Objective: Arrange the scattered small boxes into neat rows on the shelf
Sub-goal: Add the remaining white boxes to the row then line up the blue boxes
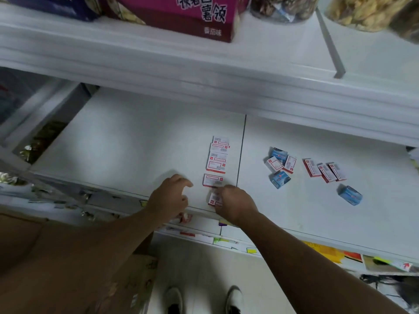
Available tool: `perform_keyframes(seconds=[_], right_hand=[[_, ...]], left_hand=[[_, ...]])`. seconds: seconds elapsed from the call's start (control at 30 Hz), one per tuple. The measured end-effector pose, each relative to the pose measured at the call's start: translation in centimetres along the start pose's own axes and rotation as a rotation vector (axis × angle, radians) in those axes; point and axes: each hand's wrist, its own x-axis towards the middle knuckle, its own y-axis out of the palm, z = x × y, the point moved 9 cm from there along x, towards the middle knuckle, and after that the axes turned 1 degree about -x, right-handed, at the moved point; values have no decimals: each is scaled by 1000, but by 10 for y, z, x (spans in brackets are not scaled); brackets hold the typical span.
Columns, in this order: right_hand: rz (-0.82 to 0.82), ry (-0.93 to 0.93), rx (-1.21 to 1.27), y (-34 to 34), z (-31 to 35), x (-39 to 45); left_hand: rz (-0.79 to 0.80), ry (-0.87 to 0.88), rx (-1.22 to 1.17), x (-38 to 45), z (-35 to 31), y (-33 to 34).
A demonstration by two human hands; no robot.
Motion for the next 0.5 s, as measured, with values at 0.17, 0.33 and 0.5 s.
perform_keyframes(seconds=[0.17,0.33,0.5], right_hand=[[-45,-47,-123,9,18,13],[-85,-37,-158,20,23,17],[-105,-47,-131,22,21,13]], left_hand=[[-44,57,-35,-15,16,3],[-105,130,-23,-19,17,-2],[-125,162,-49,-19,6,-5]])
